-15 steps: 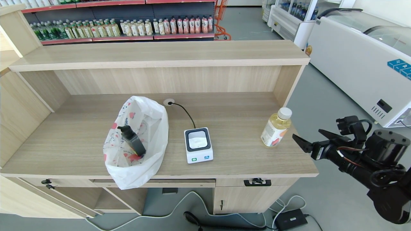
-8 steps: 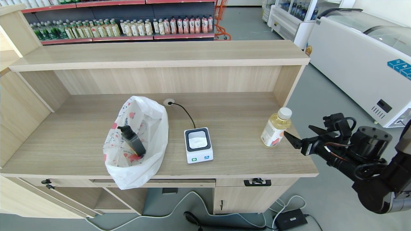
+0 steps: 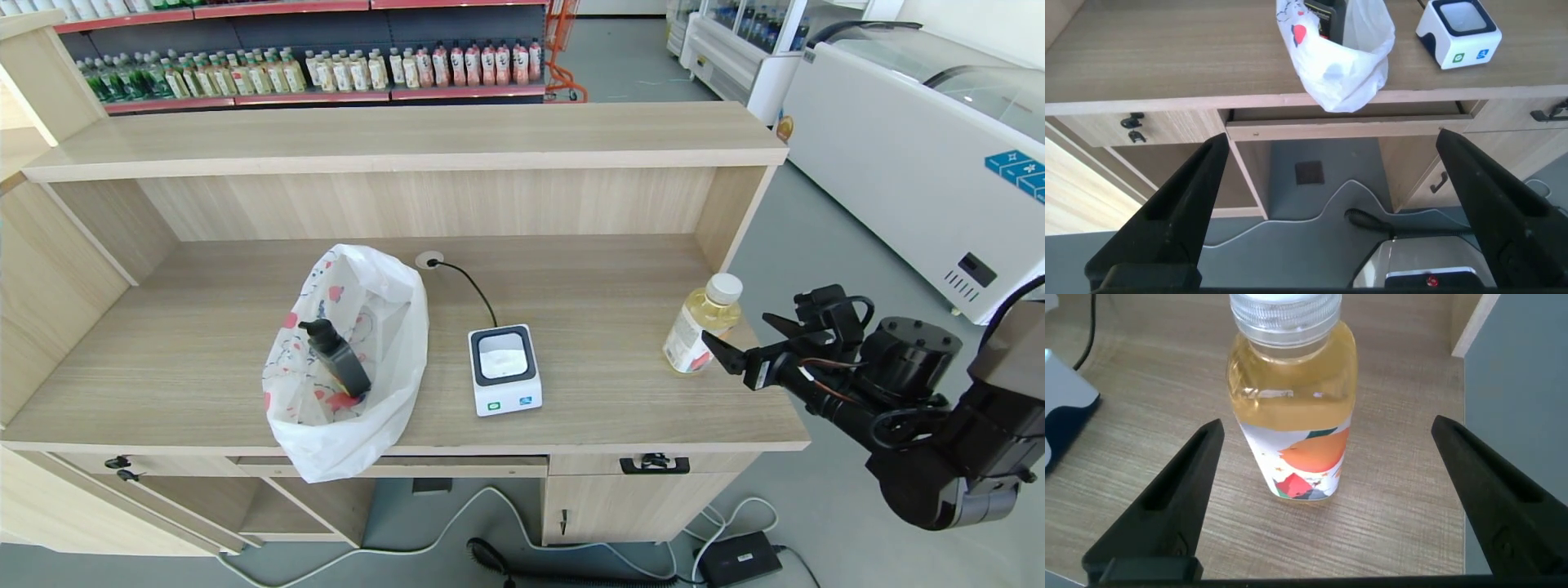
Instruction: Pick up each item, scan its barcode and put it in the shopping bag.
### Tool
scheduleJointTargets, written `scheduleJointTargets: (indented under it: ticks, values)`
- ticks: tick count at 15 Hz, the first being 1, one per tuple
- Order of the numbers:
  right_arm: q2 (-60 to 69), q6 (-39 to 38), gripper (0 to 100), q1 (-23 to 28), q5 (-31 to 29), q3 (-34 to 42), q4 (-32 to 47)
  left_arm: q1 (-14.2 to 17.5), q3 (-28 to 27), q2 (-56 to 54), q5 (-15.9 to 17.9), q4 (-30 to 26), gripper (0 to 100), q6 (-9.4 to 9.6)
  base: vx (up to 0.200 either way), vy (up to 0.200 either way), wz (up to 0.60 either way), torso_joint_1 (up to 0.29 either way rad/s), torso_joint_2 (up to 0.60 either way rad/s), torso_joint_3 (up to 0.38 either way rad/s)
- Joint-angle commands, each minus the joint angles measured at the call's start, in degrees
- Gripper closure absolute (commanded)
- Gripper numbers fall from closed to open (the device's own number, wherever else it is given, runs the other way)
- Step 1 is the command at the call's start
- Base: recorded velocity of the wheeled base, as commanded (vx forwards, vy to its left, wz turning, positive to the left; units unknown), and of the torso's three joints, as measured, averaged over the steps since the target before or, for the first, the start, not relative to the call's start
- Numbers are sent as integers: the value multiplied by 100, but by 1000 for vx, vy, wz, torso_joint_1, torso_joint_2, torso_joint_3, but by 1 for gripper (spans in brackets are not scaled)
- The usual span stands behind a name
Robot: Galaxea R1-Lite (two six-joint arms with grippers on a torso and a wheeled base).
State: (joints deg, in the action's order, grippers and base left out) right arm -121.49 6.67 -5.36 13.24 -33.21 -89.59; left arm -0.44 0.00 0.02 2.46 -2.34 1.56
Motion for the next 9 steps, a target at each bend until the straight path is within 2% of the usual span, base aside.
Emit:
scheduleJointTargets:
  ticks: [1, 6, 9]
  values:
    - [-129, 28, 0, -26, 3, -160, 12, 0, 0, -2, 0, 6, 0, 2, 0, 0, 0, 0, 0, 0]
    - [-279, 36, 0, -140, -6, -705, 302, 0, 0, -2, 0, -3, 0, 2, 0, 0, 0, 0, 0, 0]
    - [-358, 36, 0, -211, -6, -775, 372, 0, 0, -2, 0, -3, 0, 2, 0, 0, 0, 0, 0, 0]
